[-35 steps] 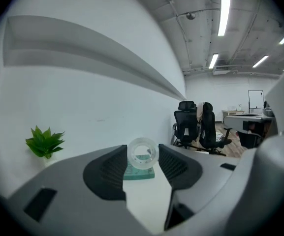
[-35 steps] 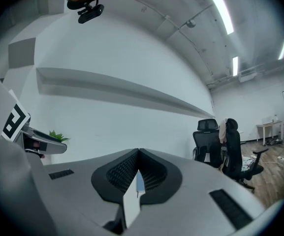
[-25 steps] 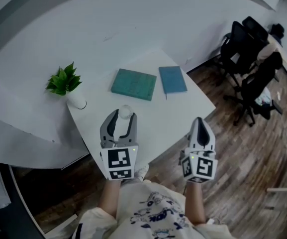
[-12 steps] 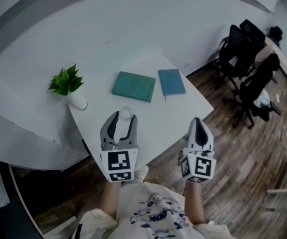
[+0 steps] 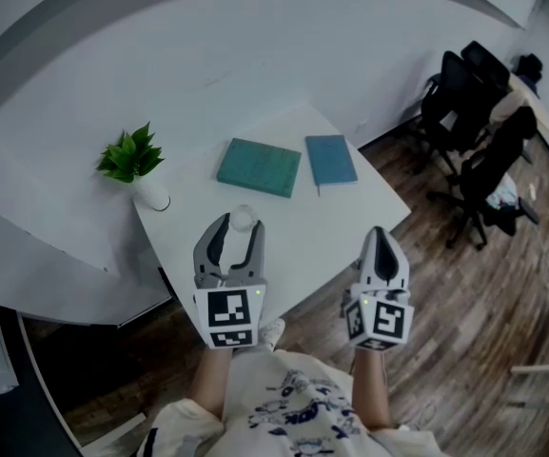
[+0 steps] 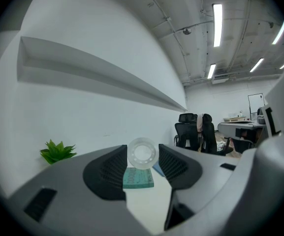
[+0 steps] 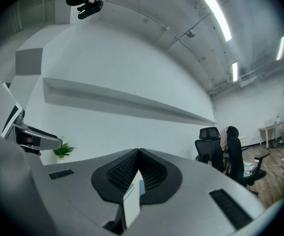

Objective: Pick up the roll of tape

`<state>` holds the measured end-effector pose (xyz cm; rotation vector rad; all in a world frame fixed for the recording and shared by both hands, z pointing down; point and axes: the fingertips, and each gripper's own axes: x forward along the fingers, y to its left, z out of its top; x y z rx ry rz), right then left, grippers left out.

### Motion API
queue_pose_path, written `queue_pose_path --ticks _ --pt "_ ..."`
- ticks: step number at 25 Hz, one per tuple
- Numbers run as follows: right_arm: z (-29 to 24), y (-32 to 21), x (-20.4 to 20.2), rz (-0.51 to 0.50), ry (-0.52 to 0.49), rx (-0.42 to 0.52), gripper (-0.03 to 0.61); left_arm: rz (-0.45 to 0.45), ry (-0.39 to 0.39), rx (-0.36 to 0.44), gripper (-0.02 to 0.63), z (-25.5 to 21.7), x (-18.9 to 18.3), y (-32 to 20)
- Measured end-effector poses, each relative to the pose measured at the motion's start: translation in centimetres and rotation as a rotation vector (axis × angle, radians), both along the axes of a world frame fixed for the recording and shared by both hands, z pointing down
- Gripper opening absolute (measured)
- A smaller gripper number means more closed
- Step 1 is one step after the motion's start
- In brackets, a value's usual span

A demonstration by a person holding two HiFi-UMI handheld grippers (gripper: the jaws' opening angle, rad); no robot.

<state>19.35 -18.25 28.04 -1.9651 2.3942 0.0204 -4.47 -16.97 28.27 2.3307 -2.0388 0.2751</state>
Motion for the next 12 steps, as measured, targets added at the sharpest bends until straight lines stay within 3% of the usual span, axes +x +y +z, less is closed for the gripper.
queue_pose_path --ticks 12 --pt "-0.58 0.13 -0.12 -0.004 0.006 0.003 0.002 0.003 0.003 -0.004 0.2 0.03 0.24 0.13"
